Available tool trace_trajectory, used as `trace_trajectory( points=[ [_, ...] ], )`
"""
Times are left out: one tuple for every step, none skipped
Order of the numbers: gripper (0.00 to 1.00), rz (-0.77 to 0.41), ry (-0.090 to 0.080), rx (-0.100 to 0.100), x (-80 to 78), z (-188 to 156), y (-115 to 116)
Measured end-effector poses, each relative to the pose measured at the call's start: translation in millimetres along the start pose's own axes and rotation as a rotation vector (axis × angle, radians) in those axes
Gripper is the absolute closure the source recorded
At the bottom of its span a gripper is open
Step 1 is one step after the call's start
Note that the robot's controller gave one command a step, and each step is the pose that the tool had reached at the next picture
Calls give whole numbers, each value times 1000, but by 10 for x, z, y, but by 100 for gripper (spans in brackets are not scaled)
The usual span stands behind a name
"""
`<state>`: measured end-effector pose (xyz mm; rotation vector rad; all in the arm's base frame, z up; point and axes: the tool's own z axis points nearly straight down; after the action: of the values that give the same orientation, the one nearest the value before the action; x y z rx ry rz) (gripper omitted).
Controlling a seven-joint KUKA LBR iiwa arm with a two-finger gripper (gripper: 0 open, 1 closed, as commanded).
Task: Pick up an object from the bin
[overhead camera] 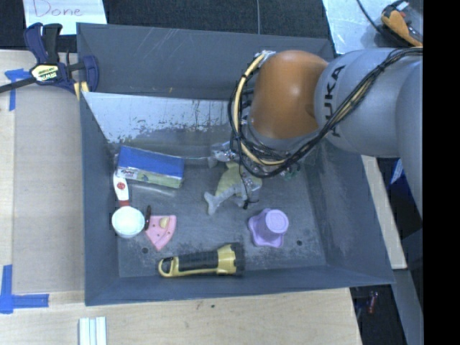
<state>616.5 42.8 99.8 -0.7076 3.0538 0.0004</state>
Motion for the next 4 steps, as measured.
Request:
trace_trajectory(
  points=[
    [0,60,-16,8,-59,289,-143],
    [100,8,-21,9,-76,270,-151],
    [100,-43,-20,8,-75,270,-156],
    [100,-1,-27,11,-92,-365,-163]
  ],
)
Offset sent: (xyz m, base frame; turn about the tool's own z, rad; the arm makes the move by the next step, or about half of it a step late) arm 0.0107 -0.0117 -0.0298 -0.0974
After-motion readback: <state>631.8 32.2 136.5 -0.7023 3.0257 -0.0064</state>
